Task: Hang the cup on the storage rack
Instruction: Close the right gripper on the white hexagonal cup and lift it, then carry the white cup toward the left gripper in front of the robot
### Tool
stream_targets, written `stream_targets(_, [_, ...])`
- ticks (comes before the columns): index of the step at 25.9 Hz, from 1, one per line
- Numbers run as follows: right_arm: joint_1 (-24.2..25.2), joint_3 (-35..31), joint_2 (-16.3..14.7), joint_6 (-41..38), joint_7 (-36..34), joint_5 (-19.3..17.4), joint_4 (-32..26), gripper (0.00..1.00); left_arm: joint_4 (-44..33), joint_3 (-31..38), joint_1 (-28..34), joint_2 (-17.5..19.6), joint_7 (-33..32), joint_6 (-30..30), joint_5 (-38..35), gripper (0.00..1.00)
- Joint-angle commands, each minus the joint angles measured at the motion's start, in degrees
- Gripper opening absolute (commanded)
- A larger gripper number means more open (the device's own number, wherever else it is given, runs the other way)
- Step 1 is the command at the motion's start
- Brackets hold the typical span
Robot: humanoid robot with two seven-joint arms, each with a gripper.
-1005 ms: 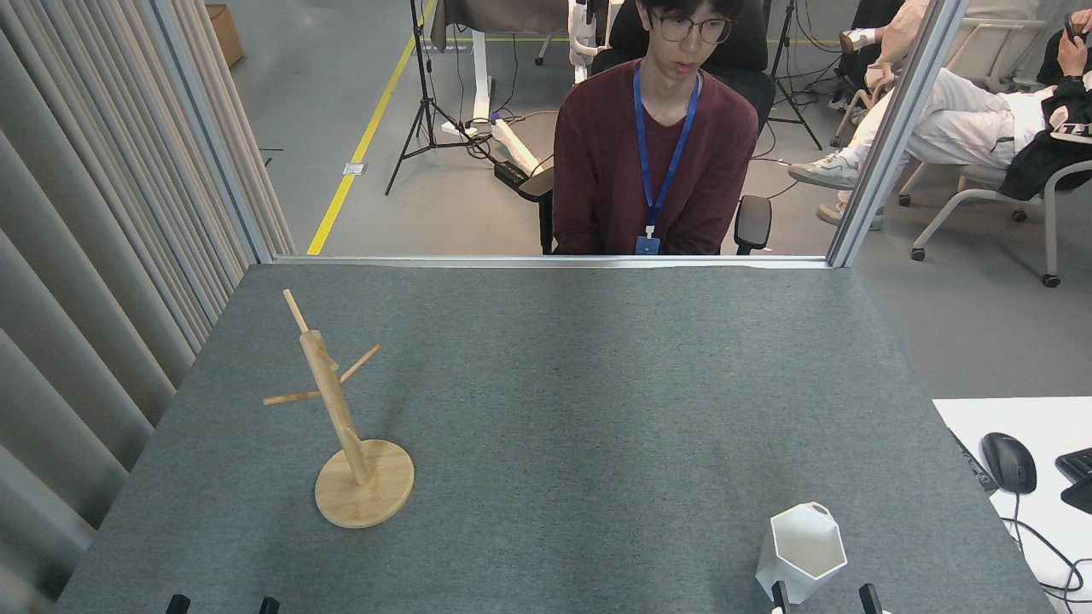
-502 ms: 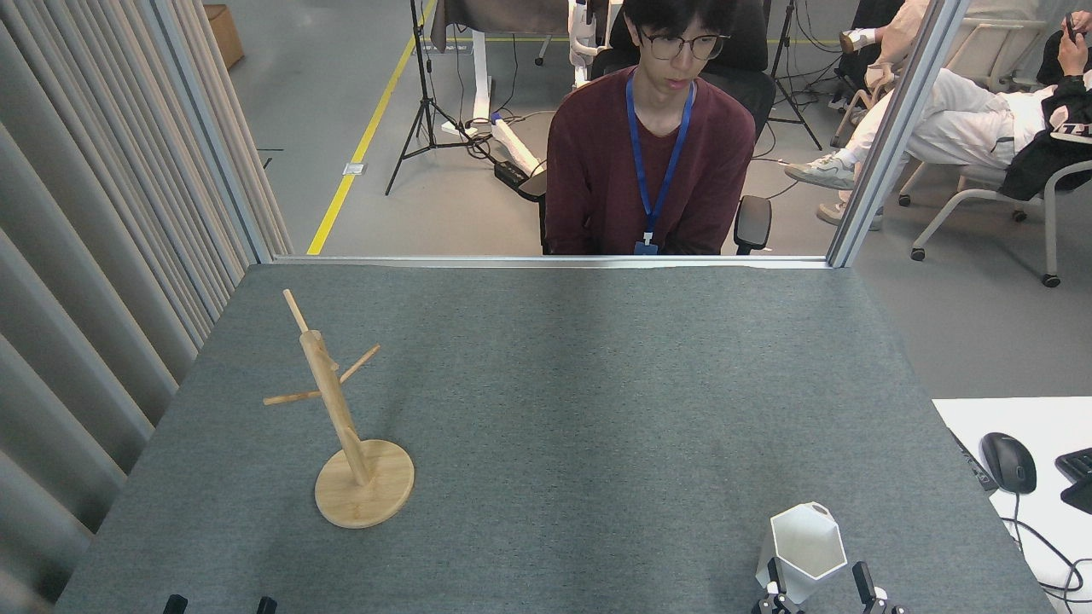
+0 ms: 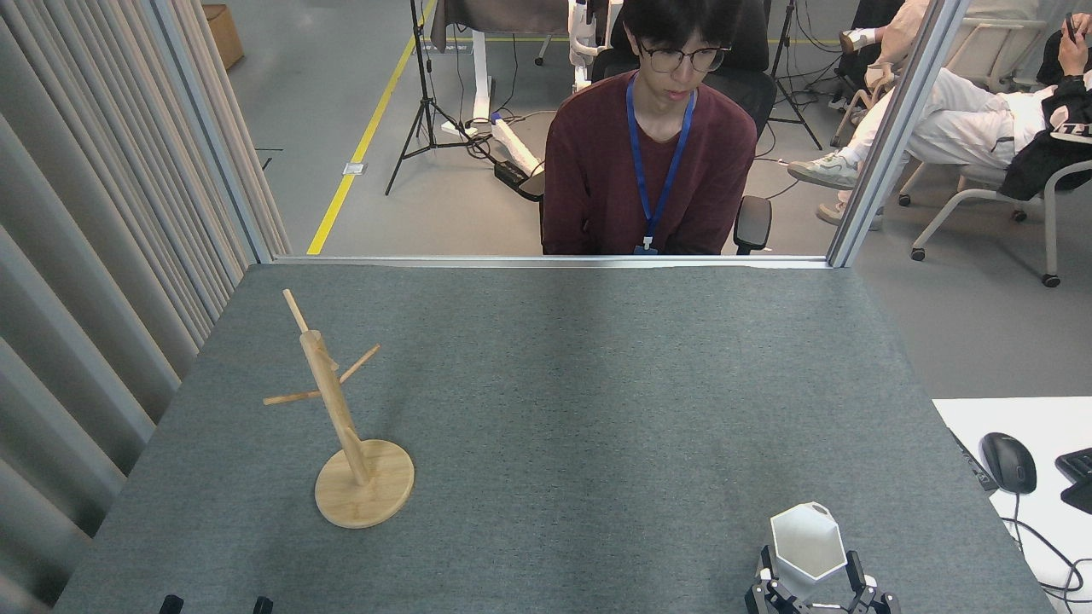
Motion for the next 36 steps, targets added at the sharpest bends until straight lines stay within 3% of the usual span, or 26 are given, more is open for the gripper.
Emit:
stream_targets(1, [-1.4,-0.1,0.3,0.3,-0.2,0.0,2.5,0.99,0.0,0.1,0.0,0.0,0.0,0.0,0.0,1.00])
stream_targets(4, [-4.0,0.0,0.6,2.7,-0.2,0.0,6.3,0.98,0.0,0.3,0.0,0.0,-0.1,0.0,0.0,1.00])
stream_targets(5, [-4.4,0.2,0.6,3.6,-0.2,0.0,7.1,0.92,-0.1,0.4,0.0,0.0,0.0,0.0,0.0,1.00])
stream_targets(6, [-4.5,0.4,0.6,3.9,-0.2,0.0,7.4,0.74,-0.2,0.3,0.0,0.0,0.0,0.0,0.0,1.00])
stream_targets(7, [-4.5,0.8,0.4,3.9,-0.3,-0.1,7.4,0.65,-0.3,0.3,0.0,-0.1,0.3,0.0,0.0,1.00])
stream_targets(9, [-4.3,0.9,0.2,3.8,-0.5,-0.3,6.9,0.62,-0.6,0.3,0.0,-0.2,2.4,0.2,0.1,1.00])
stream_targets(13, [-4.7,0.9,0.2,3.6,-0.8,-0.4,3.2,0.61,-0.6,-0.8,-1.1,-0.5,3.9,-0.1,-0.5,1.00])
stream_targets(17, [-8.9,2.5,0.6,3.9,-0.4,-0.1,0.5,0.61,0.6,-9.6,-4.5,-0.8,3.5,0.0,-8.7,1.00])
stream_targets(21, [-12.0,11.7,2.7,6.4,-0.3,2.3,-0.3,0.61,4.5,-16.8,-7.2,-2.8,3.2,0.1,-14.2,1.00])
stream_targets(26, [-10.4,25.8,6.4,8.0,-0.4,9.8,-2.4,0.61,6.1,-19.1,-7.6,-3.5,3.0,0.1,-14.6,1.00])
stream_targets(32, [-9.3,32.8,7.6,8.4,-0.3,12.6,-2.2,0.61,6.6,-21.1,-8.5,-5.4,1.2,0.2,-21.8,1.00])
stream_targets(36, [-7.1,36.0,7.7,8.5,-0.3,14.5,-2.1,0.61,6.6,-22.2,-9.7,-5.7,0.9,1.0,-22.5,1.00])
